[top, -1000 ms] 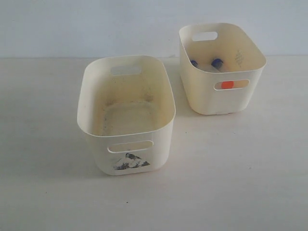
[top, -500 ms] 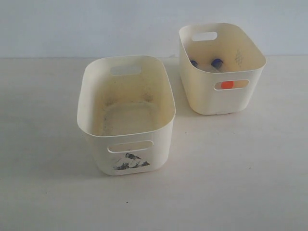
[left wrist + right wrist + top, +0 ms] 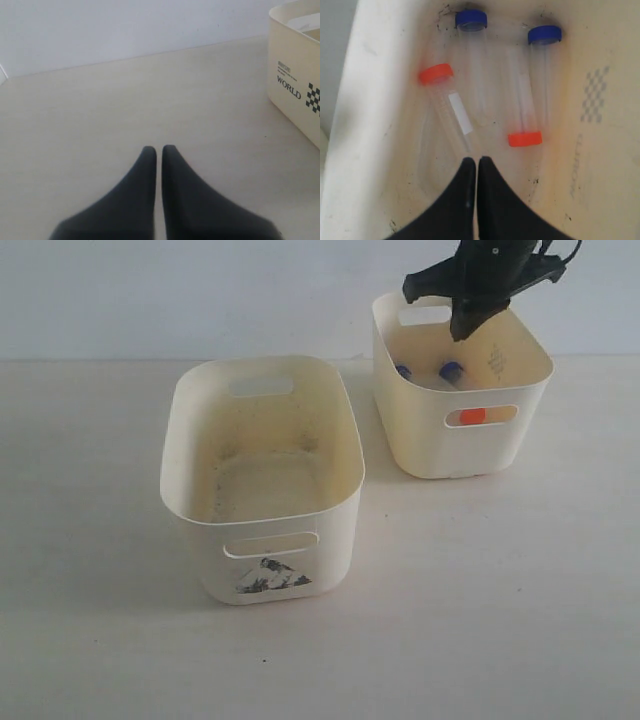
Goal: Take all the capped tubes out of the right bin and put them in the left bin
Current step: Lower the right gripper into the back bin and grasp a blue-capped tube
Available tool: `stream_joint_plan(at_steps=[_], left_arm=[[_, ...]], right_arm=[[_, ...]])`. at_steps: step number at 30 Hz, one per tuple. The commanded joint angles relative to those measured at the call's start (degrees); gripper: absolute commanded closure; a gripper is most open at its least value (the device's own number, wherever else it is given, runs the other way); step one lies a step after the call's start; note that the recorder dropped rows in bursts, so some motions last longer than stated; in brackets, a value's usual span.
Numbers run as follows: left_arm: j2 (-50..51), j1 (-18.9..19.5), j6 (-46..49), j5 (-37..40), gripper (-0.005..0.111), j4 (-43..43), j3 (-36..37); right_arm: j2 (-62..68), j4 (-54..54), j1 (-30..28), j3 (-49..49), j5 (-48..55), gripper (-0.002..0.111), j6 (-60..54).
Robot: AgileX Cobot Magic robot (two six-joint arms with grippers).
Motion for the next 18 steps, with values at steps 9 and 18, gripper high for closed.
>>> stream_joint_plan(at_steps=[9,18], left_arm=[[0.03,-0.08,-0.54,-0.23,0.102,0.0,-0.21],[0.03,-0.08,-0.54,-0.23,0.102,0.0,-0.21]], right_arm=[[8.75,-0.5,-0.05,-3.8,-0.31,0.107,-4.5],[9.91,-0.5,-0.05,-3.8,-7.34,0.06,-4.69]])
